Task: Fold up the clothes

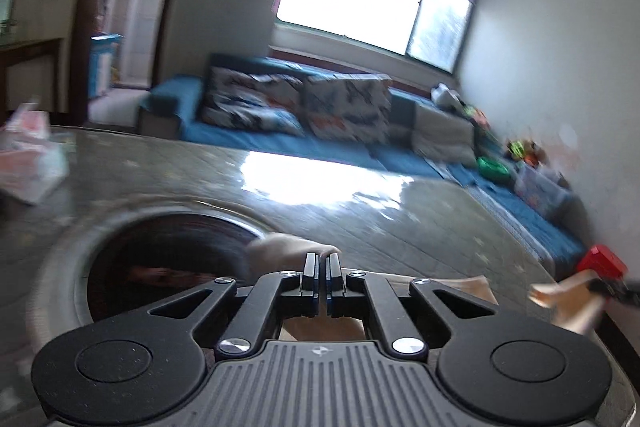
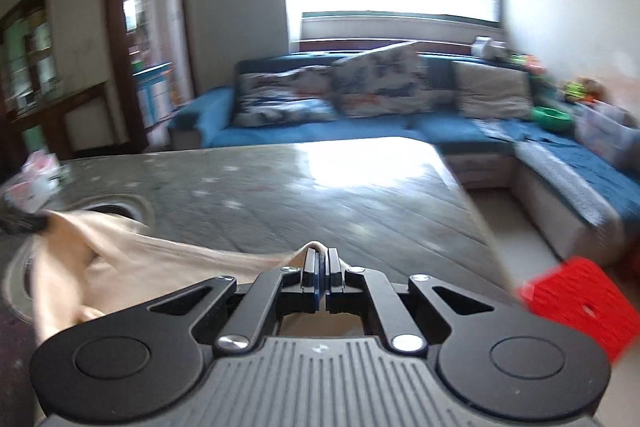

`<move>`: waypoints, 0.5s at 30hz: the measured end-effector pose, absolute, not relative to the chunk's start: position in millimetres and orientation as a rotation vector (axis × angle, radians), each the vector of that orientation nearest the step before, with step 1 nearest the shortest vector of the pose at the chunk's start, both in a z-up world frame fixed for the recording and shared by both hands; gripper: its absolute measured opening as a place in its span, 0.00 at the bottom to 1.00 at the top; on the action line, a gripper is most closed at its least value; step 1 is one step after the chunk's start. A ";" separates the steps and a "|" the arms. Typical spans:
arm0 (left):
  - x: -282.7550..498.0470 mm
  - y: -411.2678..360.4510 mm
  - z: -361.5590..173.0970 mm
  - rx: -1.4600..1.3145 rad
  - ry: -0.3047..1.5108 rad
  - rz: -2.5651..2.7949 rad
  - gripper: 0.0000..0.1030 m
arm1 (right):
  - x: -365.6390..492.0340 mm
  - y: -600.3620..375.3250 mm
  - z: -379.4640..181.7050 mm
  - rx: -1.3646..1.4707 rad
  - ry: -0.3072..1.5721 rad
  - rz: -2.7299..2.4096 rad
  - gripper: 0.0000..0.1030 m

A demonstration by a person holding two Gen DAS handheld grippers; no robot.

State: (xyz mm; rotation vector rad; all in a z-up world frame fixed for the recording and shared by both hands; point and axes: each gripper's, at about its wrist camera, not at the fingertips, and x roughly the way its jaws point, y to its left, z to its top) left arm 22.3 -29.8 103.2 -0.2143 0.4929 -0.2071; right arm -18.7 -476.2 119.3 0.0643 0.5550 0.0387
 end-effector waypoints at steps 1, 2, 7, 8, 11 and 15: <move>12.9 -20.1 106.2 -0.223 0.482 -0.186 0.03 | -30.3 -486.2 116.8 0.080 0.557 0.009 0.02; 2.7 -8.8 108.0 -0.235 0.473 -0.163 0.03 | -41.1 -495.7 114.2 0.097 0.559 -0.021 0.02; -38.8 40.0 98.7 -0.271 0.497 -0.041 0.03 | -84.7 -532.5 88.2 0.160 0.595 -0.147 0.02; -42.6 48.5 93.4 -0.279 0.520 -0.021 0.03 | -88.8 -538.6 78.2 0.161 0.616 -0.174 0.02; -45.7 68.7 69.3 -0.304 0.618 0.026 0.04 | -91.6 -552.1 53.7 0.164 0.682 -0.227 0.03; -58.1 75.8 54.8 -0.268 0.658 0.051 0.05 | -99.8 -556.5 46.3 0.153 0.704 -0.272 0.07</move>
